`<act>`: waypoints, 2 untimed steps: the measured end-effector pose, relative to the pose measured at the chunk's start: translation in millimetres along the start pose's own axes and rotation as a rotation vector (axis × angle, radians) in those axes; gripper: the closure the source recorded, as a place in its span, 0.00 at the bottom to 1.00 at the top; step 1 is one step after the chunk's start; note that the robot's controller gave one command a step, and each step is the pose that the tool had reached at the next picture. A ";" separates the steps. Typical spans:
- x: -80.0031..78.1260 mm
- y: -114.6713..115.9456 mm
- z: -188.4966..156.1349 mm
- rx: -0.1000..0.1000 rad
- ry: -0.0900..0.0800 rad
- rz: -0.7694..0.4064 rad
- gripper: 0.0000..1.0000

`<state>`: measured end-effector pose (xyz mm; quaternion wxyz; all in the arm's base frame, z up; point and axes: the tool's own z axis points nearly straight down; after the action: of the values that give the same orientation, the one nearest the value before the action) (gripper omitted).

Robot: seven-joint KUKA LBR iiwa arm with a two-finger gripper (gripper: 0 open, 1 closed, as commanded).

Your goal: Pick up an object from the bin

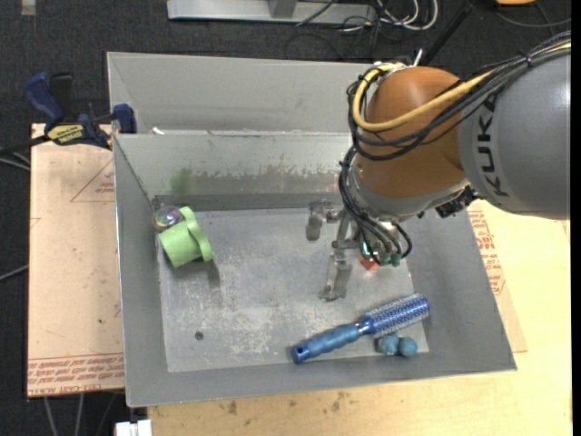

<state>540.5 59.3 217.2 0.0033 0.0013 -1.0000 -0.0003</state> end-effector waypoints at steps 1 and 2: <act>63.2 14.4 73.3 0.000 0.006 0.007 0.00; 58.2 -6.4 134.8 0.000 -0.007 -0.032 0.00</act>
Offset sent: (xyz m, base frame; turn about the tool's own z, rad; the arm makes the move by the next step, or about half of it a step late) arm -0.0595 0.0127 -0.0679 0.0113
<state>481.4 52.8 82.8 -0.0002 0.0173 -0.9999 -0.0002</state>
